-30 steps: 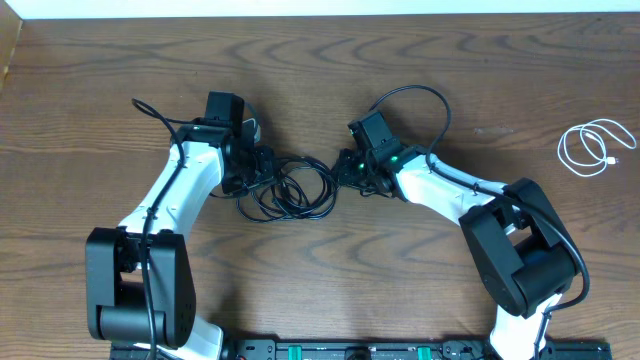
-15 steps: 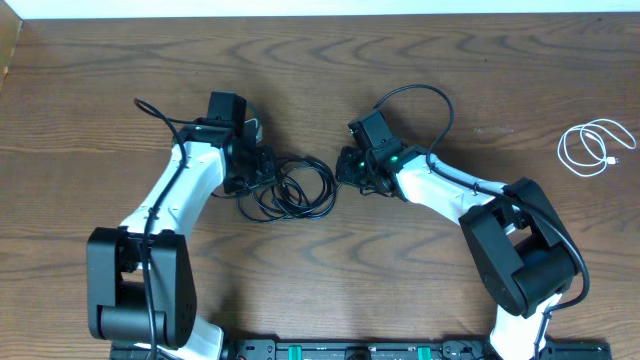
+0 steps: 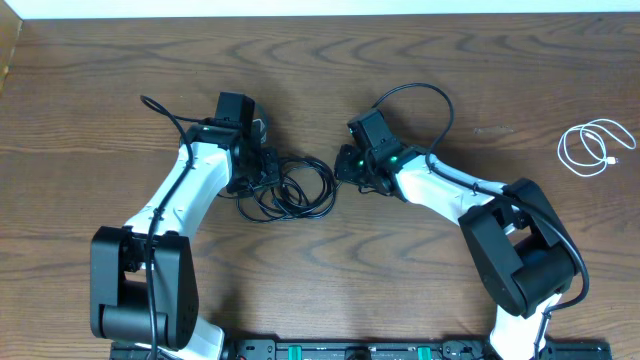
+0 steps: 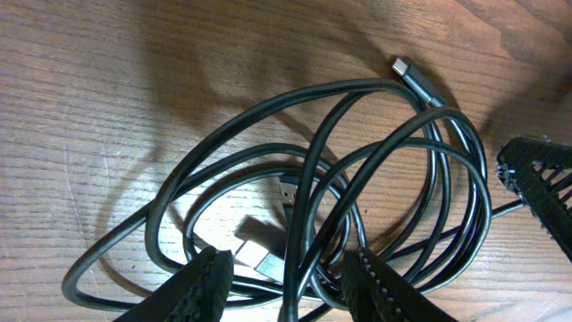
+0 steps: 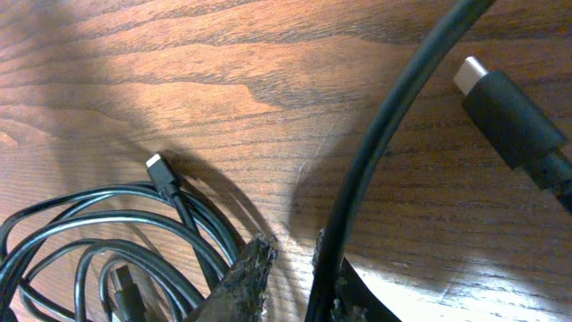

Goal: Untangle cables
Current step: 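Grasp a black cable beside the left gripper with the right gripper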

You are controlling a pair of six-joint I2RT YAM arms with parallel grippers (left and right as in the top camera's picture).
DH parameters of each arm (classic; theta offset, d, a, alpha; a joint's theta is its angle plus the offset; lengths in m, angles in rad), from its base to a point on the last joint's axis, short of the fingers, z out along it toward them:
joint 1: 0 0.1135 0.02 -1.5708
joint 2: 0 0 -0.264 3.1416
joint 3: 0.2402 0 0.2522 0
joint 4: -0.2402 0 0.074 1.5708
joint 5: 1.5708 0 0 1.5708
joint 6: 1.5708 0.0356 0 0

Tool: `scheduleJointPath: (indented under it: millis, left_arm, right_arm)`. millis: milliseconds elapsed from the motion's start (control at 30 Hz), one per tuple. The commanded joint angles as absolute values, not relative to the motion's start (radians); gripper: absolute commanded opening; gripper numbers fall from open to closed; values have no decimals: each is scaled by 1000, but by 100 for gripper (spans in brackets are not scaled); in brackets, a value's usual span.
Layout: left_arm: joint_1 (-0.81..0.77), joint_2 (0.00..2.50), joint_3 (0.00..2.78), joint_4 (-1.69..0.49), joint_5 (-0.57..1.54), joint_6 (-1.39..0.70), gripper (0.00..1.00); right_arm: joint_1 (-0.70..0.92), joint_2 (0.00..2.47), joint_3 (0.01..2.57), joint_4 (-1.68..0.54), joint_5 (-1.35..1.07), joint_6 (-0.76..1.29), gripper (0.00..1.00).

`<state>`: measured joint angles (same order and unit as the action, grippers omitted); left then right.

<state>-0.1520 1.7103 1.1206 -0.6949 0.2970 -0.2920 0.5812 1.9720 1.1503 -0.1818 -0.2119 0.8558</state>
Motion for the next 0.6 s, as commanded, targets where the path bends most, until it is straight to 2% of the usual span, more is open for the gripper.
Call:
scheduleJointPath:
  millis: [0,233,400,500,567]
  left_arm:
    - [-157,1712,1114,-694,276,-294,45]
    - [-189,1722,1114,-689,275,-294,45]
    - [-200,1724,1114,-682,275,-294,45]
    - [-200,1724,1114,-682,272,-294,44]
    - [-200,1724,1114,-682,255,-294,35]
  right_arm:
    - [607,1982,1153,-179,-168,860,16]
    - [632,1982,1153,-175,-131,860,13]
    - [632,1982,1153,-175,-130,860,1]
    - [632,1982,1153,-175,-130,860,3]
    - [632,1982,1153,-175,-130,860,8]
